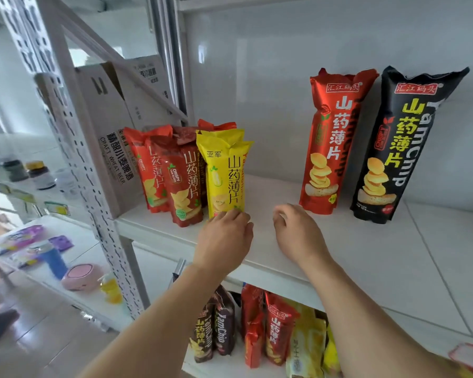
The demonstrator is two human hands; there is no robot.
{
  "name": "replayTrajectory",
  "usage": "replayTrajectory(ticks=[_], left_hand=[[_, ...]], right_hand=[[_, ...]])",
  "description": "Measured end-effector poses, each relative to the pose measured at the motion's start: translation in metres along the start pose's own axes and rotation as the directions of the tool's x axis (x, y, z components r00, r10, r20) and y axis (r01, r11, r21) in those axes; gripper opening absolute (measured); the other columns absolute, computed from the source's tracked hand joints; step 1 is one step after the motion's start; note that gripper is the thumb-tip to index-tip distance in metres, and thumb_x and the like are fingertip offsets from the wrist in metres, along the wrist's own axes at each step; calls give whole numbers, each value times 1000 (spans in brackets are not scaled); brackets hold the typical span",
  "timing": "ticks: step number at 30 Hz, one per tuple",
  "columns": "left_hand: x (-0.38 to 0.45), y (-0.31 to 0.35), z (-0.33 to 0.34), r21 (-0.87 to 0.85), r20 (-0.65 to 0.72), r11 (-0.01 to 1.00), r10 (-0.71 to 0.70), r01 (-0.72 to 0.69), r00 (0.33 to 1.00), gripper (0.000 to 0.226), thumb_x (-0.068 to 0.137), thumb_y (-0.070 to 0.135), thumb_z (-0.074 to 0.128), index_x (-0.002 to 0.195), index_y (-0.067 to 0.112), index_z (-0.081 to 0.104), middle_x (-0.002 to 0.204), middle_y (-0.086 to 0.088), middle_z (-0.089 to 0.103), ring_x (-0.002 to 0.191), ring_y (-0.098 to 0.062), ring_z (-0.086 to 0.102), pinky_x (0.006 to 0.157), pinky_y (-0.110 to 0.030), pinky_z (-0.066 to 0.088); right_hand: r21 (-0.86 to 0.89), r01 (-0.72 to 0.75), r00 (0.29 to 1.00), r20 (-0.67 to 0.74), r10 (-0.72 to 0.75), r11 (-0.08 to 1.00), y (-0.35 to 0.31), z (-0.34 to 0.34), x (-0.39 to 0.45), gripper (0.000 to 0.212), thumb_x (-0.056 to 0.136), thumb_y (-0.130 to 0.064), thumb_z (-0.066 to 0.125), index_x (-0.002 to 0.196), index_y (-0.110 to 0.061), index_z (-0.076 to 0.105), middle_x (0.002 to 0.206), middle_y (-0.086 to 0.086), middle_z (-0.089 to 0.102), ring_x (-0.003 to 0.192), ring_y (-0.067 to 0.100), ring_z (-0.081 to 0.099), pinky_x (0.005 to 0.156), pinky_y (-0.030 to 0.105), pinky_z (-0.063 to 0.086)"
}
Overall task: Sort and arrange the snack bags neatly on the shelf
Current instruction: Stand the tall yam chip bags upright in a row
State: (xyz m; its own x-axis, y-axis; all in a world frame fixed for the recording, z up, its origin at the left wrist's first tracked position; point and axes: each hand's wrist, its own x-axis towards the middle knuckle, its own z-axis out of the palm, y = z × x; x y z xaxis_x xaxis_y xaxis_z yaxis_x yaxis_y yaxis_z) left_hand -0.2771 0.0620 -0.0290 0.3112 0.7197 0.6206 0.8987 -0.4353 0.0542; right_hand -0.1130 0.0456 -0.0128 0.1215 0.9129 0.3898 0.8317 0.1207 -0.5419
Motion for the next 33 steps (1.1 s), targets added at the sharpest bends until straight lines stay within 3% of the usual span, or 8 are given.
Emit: replayTrajectory(ticks=[6,10,13,20,25,28,31,33], left_hand=[[-1,-17,-27,-64,-119,997,-50,42,992,30,94,33,49,92,16,73,90,0,71,75,-27,67,54,-36,54],[13,-27,-41,-98,-239,994,-76,54,968,19,92,29,60,91,18,75,89,2,73,73,-24,69,49,-28,46],[27,-39,-53,-137,-314,990,-88,46,945,28,95,34,52,90,20,75,89,5,73,75,-21,70,49,-29,49],[72,-77,-79,-177,-440,979,16,-105,898,32,98,35,50,103,14,73,105,0,73,94,-23,67,72,-29,49],[121,-98,-101,-300,-264,952,-14,-68,964,34,101,39,50,124,19,66,133,2,61,116,-22,57,86,-29,42],[157,-105,-112,-339,-63,941,-11,-11,998,39,101,42,49,131,21,62,137,0,60,120,-23,58,94,-35,47],[190,-108,-116,-205,225,978,27,20,974,44,103,43,45,129,12,63,132,-10,62,119,-31,57,97,-37,47],[206,-109,-113,-106,359,994,62,-25,931,50,103,44,42,123,4,66,124,-16,64,115,-32,57,92,-36,44]], right_hand=[[155,32,999,21,-36,987,-27,9,1,37,102,-30,46,135,-15,53,137,2,57,124,19,54,102,34,45],[234,9,1000,11,-12,972,-37,17,6,43,101,-32,50,141,-16,48,144,0,52,131,15,50,106,31,41],[273,-36,999,28,30,961,-41,26,12,59,96,-43,56,147,-20,39,151,-3,43,137,13,42,110,34,37],[321,-120,993,50,110,939,-61,54,26,104,76,-57,74,155,-19,18,158,3,30,144,19,32,115,39,33],[341,-191,980,12,199,921,-65,80,27,108,73,-53,79,155,-23,15,156,1,34,141,18,36,106,32,35],[354,-197,976,-12,215,914,-66,90,27,100,73,-49,81,152,-26,23,150,-3,41,135,16,43,98,27,39],[372,-197,976,-19,219,907,-67,100,26,85,70,-49,81,140,-38,34,135,-12,52,118,10,55,86,22,44],[358,-203,973,-26,227,911,-66,106,25,85,66,-56,79,137,-44,34,131,-16,55,114,8,58,87,25,49]])
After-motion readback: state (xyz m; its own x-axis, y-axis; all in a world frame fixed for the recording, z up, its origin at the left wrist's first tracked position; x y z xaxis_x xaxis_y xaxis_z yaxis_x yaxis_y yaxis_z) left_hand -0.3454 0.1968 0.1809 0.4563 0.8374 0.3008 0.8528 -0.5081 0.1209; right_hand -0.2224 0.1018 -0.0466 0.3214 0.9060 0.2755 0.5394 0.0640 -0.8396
